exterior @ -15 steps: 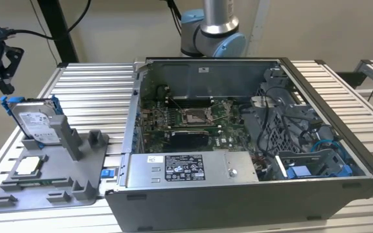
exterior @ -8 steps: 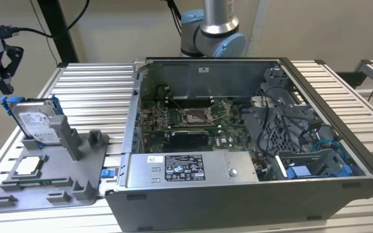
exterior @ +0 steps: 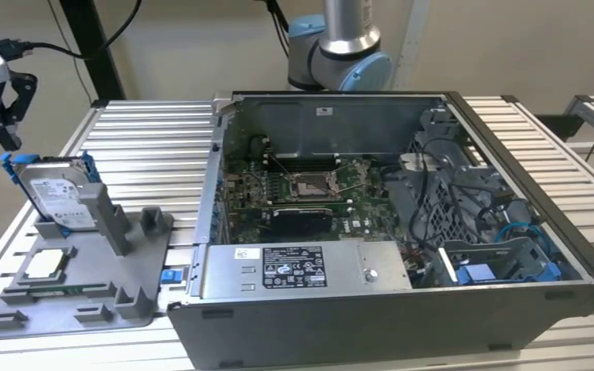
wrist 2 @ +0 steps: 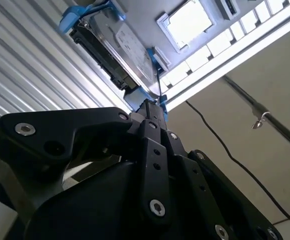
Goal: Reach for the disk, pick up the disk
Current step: 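Pick up the disk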
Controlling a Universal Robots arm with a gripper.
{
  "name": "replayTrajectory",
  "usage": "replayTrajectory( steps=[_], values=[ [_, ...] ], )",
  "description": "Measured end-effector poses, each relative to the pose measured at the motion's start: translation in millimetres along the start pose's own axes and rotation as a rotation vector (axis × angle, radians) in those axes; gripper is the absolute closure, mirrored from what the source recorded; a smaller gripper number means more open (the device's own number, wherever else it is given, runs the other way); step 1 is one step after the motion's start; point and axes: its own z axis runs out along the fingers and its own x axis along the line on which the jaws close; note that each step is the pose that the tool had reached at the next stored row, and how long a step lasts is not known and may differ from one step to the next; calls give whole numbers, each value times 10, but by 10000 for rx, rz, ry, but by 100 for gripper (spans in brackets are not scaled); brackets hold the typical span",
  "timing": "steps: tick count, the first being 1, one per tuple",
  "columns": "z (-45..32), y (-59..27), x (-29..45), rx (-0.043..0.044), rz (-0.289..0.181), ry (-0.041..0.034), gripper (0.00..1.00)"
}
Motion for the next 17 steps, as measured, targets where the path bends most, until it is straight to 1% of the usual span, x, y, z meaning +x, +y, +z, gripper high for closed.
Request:
replayTrajectory(
  steps=[17],
  values=[
    [0, 0, 0, 76, -1819, 85, 100]
  ],
)
